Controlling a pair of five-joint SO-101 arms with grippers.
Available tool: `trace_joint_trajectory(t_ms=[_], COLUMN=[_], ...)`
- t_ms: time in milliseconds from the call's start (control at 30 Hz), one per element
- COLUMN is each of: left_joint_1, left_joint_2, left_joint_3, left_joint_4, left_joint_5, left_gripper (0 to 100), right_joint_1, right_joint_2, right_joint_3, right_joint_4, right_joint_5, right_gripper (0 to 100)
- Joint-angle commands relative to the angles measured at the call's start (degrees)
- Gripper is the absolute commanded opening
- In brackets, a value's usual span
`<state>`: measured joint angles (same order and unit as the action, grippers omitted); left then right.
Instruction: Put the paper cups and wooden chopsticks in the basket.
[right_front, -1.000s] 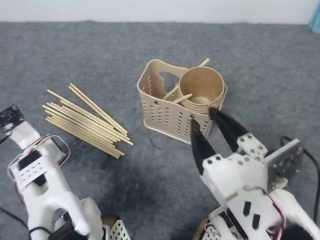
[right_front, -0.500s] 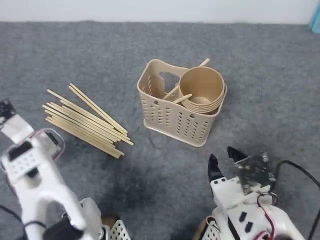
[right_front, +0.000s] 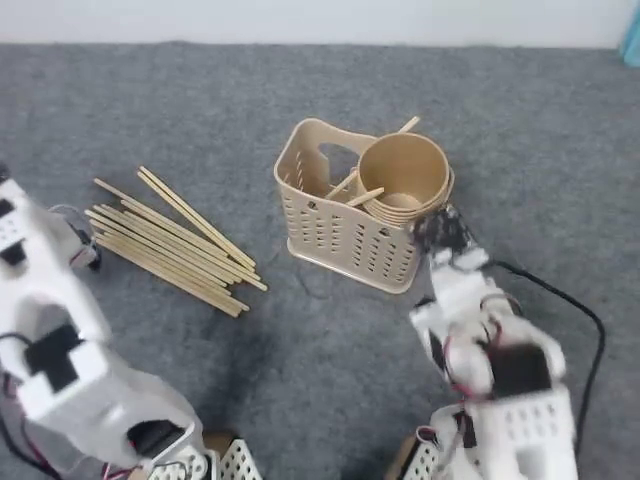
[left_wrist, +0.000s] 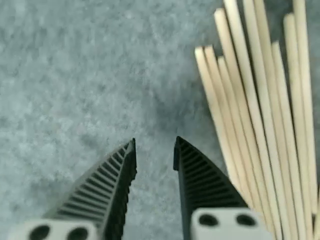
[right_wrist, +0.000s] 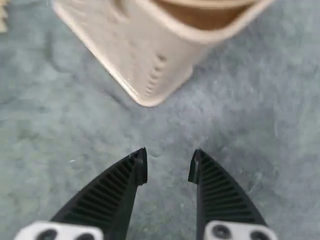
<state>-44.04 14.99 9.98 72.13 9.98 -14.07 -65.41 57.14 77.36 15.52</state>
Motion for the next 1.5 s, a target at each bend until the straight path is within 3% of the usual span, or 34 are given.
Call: trace_joint_trajectory(t_ms=[0, 200, 567, 933, 1167, 1300, 1467], left_joint_1=[1.23, 3.34, 3.69, 6.42, 6.68, 6.77, 6.77], left_joint_2=[3.08, 5.01, 5.63, 5.19, 5.27, 5.54, 5.63], left_joint_3=[-6.29, -8.84, -6.64, 0.75, 0.57, 0.84, 4.00], left_joint_4=[0.70, 0.00, -2.02, -12.04, -11.87, -7.30, -2.64], left_joint_5=[0.44, 1.58, 16.09, 17.14, 22.42, 22.68, 22.59], left_gripper=[12, 12, 12, 12, 12, 12, 4], right_joint_1=[1.10, 0.92, 0.92, 0.92, 0.92, 1.01, 1.01], right_joint_2=[5.23, 6.29, 6.29, 6.29, 6.29, 6.29, 6.29], right_joint_3=[5.10, 12.92, 18.55, 18.46, 18.64, 18.64, 18.64], right_joint_4=[-9.80, -19.47, -24.84, -24.48, -24.40, -24.40, -24.40], right_joint_5=[-4.40, -14.77, -14.68, -14.59, -12.66, -12.40, -12.31], right_gripper=[15.4, 15.4, 15.4, 15.4, 15.4, 15.4, 15.4])
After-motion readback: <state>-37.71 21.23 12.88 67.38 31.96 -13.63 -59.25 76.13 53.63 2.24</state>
